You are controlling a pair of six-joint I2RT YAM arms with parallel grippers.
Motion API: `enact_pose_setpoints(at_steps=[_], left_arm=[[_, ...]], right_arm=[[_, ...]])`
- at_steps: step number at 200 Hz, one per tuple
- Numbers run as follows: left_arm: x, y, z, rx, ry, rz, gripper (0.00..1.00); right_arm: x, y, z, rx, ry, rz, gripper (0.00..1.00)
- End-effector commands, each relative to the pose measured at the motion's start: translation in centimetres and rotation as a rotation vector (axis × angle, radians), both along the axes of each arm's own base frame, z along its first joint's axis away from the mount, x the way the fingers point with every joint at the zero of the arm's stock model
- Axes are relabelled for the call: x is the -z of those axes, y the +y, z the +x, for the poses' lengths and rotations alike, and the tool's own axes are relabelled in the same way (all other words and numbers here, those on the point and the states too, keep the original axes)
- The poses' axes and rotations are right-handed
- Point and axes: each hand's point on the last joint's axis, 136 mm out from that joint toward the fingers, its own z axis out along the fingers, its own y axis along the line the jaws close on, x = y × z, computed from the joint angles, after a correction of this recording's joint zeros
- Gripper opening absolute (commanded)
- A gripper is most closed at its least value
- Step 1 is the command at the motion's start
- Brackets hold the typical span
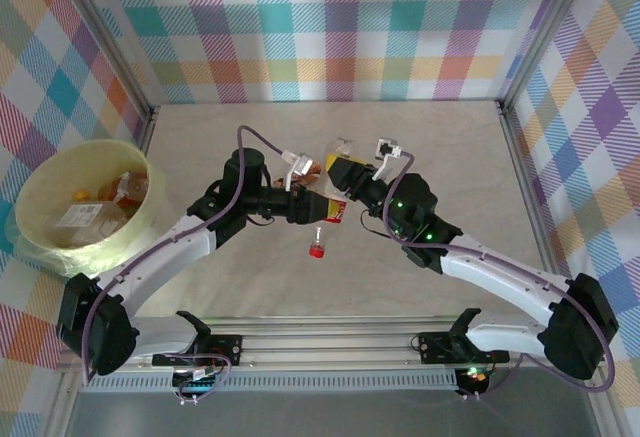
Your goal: Put the plastic bottles in the bin
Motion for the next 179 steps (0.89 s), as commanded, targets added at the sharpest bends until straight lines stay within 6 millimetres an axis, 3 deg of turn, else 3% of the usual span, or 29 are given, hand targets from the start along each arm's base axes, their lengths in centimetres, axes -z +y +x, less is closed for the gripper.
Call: enact_pose_setpoints(at_steps=[1,15,44,86,134,179], left_arm=[[-1.6,-0.8,0.3,0.004,-0.023,-0.039,0.60],[-1.2,-0.6,1.1,-0.048,-0.022,-0.015,0.59],[0.3,1.1,3.8,-0.247,-0.007,0.118,0.57],[1.4,6.1,6.7,-0.566,-0.020,0.341,0.54],[-2.7,12.9,7.5,-0.849,-0.148,0.520,0.54],[-8.6,19.7,6.9,-1.088,-0.300,0.697,0.54]], right_arm=[[-2.5,0.5,-0.2,-0.022,-0.045,0.064,0.44],[-2.3,0.4,-0.2,-0.014,-0.039,0.040,0.49],[-0.5,-1.2,0.6,0.074,0.016,-0.090,0.80],[1.6,-5.0,0.6,0.198,0.046,-0.284,0.98],[4.9,-9.6,0.3,0.364,0.161,-0.460,1.00],[6.1,-10.4,0.3,0.396,0.188,-0.477,1.00]])
